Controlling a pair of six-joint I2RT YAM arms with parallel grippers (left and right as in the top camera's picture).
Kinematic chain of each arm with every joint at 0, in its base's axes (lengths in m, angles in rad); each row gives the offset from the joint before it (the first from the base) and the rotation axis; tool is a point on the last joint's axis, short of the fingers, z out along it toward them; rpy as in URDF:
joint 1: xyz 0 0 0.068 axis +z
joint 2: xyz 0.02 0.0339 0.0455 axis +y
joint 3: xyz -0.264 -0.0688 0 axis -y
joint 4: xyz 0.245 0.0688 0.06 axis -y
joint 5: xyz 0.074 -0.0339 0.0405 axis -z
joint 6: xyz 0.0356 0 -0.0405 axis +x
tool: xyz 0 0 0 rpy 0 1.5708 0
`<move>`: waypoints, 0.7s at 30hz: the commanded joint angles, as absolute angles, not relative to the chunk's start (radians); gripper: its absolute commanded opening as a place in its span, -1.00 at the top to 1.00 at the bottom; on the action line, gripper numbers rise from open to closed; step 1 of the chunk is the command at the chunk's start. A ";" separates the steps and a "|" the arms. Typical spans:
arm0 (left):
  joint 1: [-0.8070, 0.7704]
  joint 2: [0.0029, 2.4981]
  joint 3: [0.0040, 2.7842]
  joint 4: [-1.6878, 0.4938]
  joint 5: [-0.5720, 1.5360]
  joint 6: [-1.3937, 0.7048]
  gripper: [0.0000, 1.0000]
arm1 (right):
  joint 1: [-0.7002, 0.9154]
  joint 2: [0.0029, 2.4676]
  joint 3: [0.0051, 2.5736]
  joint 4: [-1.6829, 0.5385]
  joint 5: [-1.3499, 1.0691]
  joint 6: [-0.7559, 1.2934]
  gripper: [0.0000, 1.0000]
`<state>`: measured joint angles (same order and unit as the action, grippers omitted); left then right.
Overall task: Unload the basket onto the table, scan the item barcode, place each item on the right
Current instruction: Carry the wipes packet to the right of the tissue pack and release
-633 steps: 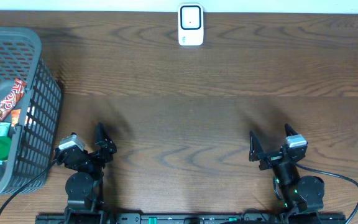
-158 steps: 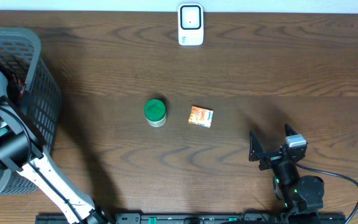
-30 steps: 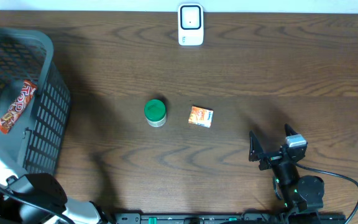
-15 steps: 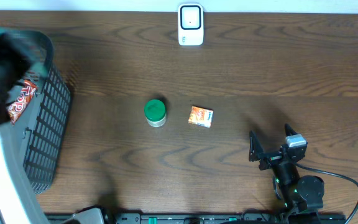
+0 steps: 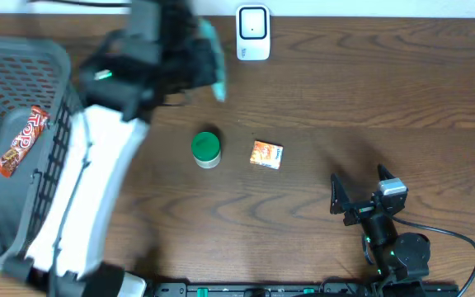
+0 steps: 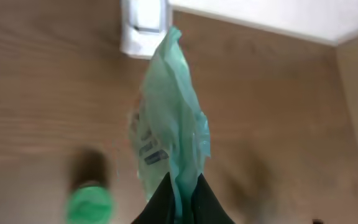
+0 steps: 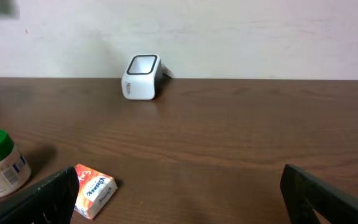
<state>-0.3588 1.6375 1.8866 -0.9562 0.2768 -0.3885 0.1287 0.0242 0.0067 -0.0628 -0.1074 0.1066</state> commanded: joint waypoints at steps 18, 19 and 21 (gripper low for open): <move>-0.602 2.312 1.863 -0.663 1.014 -0.262 0.86 | 0.133 0.020 0.006 -0.065 -0.106 0.119 -0.99; -0.607 2.342 1.863 -0.660 1.014 -0.262 0.86 | 0.133 0.020 0.006 -0.065 -0.106 0.119 -0.99; -0.612 2.374 1.863 -0.656 1.015 -0.262 0.86 | 0.133 0.020 0.006 -0.065 -0.106 0.119 -0.98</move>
<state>-0.6014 2.3234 1.8668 -0.6621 0.9745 -0.2829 0.1287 0.0242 0.0067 -0.0628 -0.1074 0.1066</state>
